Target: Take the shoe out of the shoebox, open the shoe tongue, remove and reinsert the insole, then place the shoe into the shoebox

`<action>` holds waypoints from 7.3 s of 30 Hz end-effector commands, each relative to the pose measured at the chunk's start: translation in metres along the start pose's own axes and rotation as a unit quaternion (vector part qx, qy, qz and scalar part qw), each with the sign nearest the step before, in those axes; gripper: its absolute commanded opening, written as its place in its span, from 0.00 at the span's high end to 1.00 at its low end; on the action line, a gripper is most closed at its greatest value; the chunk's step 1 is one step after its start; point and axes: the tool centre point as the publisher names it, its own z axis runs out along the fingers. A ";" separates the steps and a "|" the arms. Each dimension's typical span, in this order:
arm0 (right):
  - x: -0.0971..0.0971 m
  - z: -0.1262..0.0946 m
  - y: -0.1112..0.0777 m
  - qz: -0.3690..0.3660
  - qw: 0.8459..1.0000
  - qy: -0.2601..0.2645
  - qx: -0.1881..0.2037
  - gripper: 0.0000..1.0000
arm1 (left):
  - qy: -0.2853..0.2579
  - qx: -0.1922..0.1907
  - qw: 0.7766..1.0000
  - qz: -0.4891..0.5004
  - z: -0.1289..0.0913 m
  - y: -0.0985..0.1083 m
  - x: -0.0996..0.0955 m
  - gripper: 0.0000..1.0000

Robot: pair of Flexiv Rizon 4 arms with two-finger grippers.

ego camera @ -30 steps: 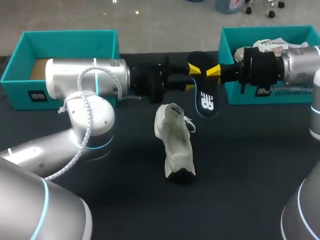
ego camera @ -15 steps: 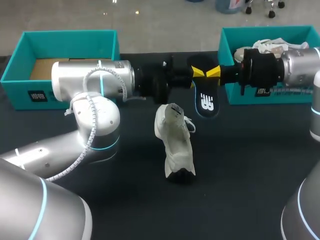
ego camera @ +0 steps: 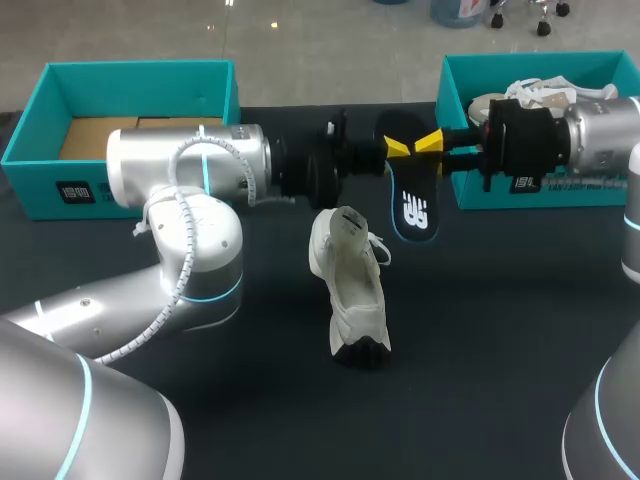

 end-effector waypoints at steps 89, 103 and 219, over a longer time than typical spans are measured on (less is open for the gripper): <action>-0.058 -0.162 -0.083 -0.055 0.976 -0.198 -0.078 0.00 | -0.004 0.051 0.997 -0.061 -0.023 -0.018 0.001 1.00; -0.058 -0.162 -0.083 -0.055 0.976 -0.198 -0.078 0.00 | 0.011 0.064 0.981 -0.180 -0.063 -0.066 -0.010 1.00; -0.058 -0.162 -0.083 -0.055 0.976 -0.198 -0.078 0.00 | 0.070 0.110 0.891 -0.434 -0.085 -0.120 0.138 1.00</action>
